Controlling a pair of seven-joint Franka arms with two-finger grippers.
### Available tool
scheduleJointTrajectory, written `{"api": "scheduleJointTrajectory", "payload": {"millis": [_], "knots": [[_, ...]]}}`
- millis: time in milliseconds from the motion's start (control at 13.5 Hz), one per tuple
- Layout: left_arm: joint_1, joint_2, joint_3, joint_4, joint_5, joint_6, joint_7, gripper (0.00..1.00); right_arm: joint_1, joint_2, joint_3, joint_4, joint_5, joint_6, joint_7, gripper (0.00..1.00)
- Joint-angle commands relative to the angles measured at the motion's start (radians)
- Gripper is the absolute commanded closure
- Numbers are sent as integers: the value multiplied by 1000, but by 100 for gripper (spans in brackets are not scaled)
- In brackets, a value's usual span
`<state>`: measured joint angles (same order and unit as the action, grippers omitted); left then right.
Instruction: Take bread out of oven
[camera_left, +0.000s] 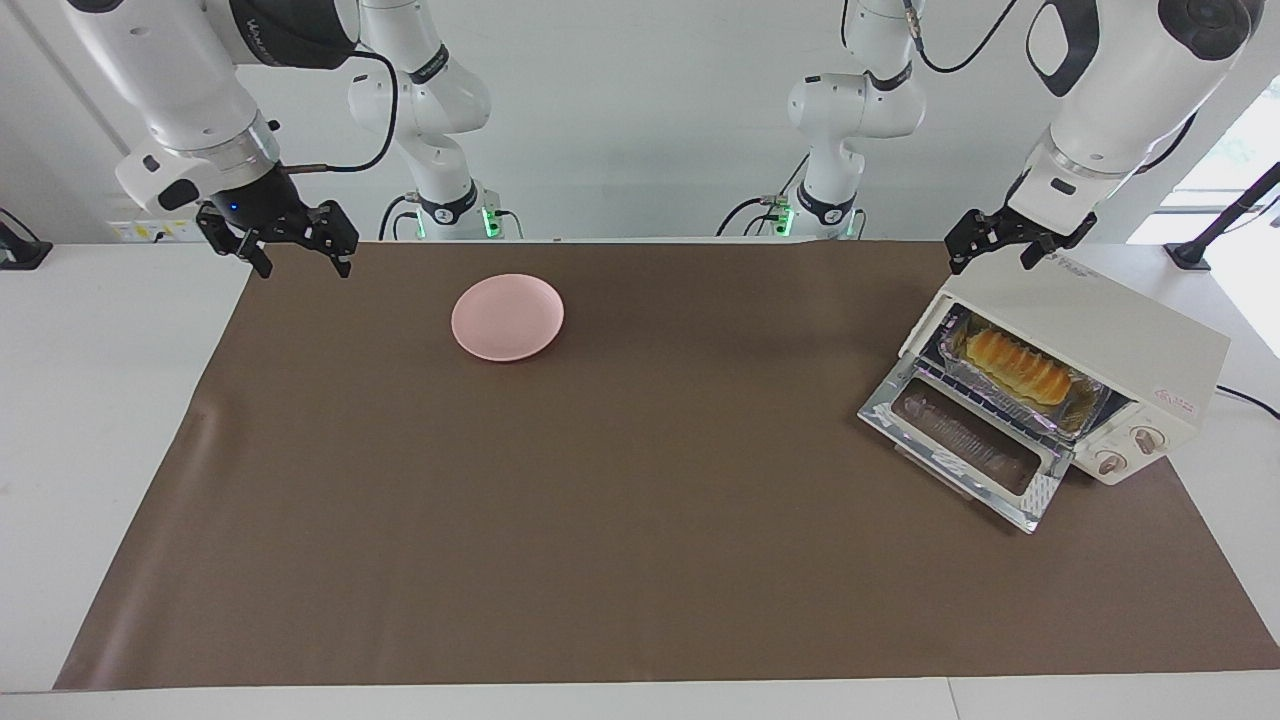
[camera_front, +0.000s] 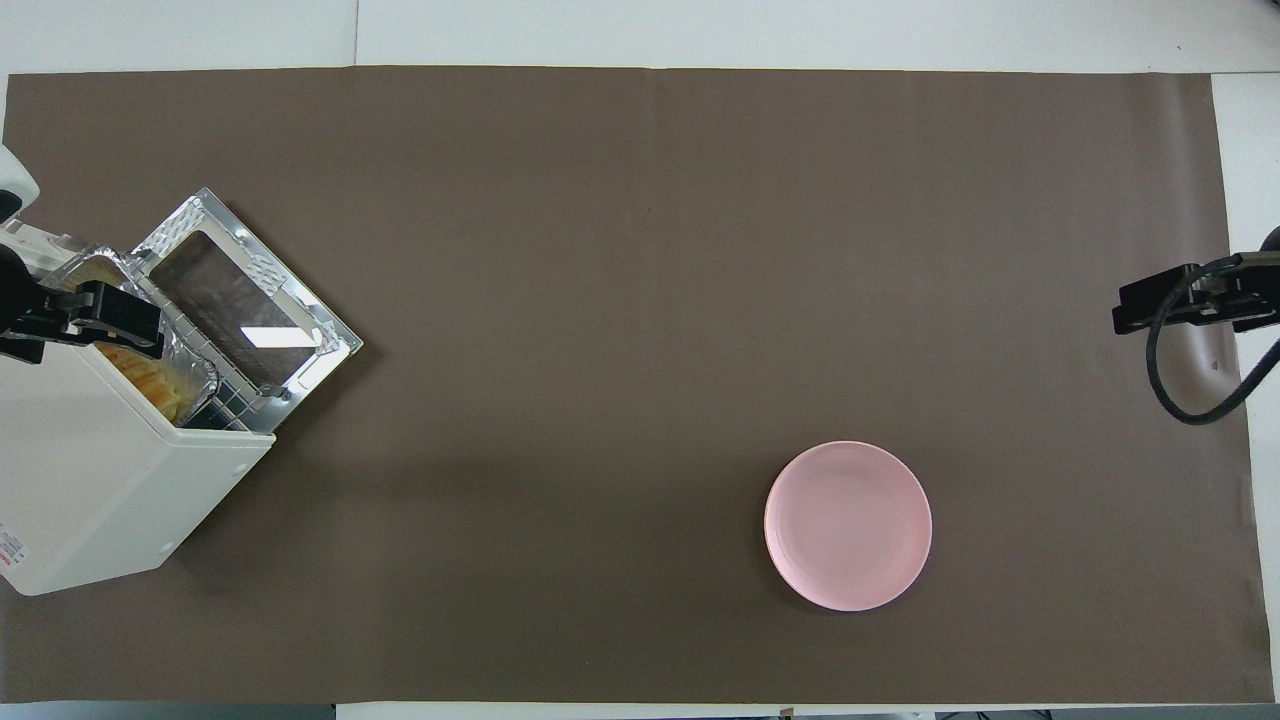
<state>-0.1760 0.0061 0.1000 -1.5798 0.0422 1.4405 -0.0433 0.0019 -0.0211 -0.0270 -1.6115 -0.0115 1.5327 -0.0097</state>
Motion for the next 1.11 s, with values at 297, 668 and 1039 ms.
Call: {"api": "scheduleJointTrajectory", "payload": {"millis": [297,668,1039], "knots": [[12,-20,-3,-14,-10,6,14,0,-19,-5,15,-4,-8,-9,-24,0],[7,-24,-3,-14,-10,12,11,0,-19,-5,15,-4,-7,-9,-24,0],[15,-5,1,-6,-7,51,-82,0,-19,-5,15,-4,-7,-9,-24,0]]}}
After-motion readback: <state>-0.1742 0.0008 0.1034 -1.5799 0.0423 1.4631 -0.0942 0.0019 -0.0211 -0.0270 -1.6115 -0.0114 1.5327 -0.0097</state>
